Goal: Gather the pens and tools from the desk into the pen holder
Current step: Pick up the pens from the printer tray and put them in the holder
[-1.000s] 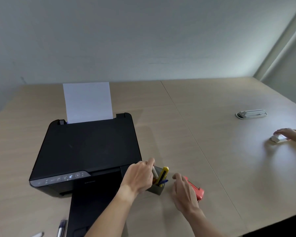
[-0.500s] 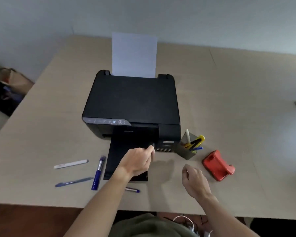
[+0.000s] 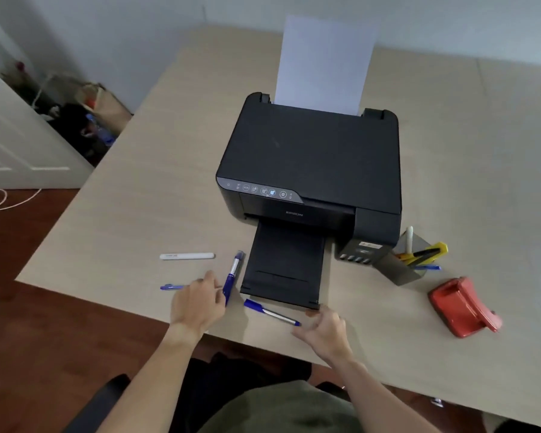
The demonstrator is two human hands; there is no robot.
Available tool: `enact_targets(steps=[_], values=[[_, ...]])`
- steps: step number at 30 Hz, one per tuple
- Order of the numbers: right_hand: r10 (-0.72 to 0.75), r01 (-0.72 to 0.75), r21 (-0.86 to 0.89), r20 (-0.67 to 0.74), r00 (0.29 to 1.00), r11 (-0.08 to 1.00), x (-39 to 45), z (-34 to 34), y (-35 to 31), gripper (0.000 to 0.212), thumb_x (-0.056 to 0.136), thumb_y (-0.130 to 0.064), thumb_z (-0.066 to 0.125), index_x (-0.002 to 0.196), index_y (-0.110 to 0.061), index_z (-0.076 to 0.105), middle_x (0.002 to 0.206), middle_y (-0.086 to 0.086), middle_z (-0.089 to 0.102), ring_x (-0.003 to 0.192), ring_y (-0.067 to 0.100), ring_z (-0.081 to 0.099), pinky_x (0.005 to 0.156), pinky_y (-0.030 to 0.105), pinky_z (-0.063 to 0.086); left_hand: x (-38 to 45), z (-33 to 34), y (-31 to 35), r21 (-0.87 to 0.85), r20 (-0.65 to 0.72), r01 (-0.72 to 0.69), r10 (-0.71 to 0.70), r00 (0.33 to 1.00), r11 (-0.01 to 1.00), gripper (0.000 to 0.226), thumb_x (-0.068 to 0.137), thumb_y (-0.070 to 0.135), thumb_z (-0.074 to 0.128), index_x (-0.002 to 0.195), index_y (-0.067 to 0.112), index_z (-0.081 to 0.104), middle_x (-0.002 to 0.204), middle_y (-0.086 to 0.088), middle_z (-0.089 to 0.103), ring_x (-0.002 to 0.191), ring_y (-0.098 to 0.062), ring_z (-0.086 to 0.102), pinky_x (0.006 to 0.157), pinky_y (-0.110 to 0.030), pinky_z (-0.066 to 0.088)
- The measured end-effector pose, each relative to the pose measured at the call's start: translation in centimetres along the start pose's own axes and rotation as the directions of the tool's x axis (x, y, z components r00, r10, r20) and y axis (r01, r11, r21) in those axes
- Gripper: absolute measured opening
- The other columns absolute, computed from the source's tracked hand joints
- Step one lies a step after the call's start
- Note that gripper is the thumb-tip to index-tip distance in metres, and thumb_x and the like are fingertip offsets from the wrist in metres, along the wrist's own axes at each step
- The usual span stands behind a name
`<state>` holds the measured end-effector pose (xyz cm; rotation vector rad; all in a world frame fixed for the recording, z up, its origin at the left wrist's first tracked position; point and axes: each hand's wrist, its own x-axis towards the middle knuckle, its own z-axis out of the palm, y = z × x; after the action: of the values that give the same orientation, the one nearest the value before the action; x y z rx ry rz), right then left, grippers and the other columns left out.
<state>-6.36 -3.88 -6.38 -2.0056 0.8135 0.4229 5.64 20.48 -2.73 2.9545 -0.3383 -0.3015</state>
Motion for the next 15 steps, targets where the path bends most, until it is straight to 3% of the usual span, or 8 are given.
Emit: enact_targets(steps=[3, 8, 15], values=[[0.063, -0.062, 0.04, -0.034, 0.997, 0.997, 0.2, 2.0, -0.3, 0.041, 0.063, -0.033, 0.086, 0.09, -0.011, 0.063, 0.09, 0.0, 0.066, 0.088, 0.013, 0.057, 0.075, 0.031, 0.049, -0.3, 0.8, 0.7, 0.068, 0.073, 0.086, -0.091, 0.993, 0.994, 0.028, 0.088, 0.044, 0.061, 0.095, 0.018, 0.053, 0.08, 0.0, 0.066, 0.072, -0.021, 0.066, 0.052, -0.028, 0.041], [0.111, -0.105, 0.111, -0.05, 0.993, 0.988, 0.5, 2.4, -0.2, 0.024, 0.064, -0.024, 0.087, 0.077, -0.023, 0.067, 0.086, 0.0, 0.068, 0.082, 0.016, 0.064, 0.078, 0.033, 0.055, -0.4, 1.8, 2.5, 0.032, 0.096, 0.163, -0.166, 0.982, 0.986, 0.023, 0.093, 0.035, 0.06, 0.102, 0.015, 0.055, 0.09, -0.003, 0.065, 0.079, -0.02, 0.066, 0.058, -0.027, 0.049], [-0.022, 0.022, 0.037, 0.008, 1.0, 0.999, 0.2, 1.3, 1.0, 0.02, 0.068, -0.027, 0.083, 0.059, -0.031, 0.066, 0.072, -0.006, 0.067, 0.074, 0.009, 0.061, 0.064, 0.018, 0.044, 0.2, 1.2, 2.2, -0.033, 0.129, 0.192, -0.187, 0.974, 0.981, 0.019, 0.087, 0.031, 0.062, 0.094, 0.014, 0.056, 0.078, 0.001, 0.055, 0.067, -0.017, 0.052, 0.055, -0.027, 0.04]])
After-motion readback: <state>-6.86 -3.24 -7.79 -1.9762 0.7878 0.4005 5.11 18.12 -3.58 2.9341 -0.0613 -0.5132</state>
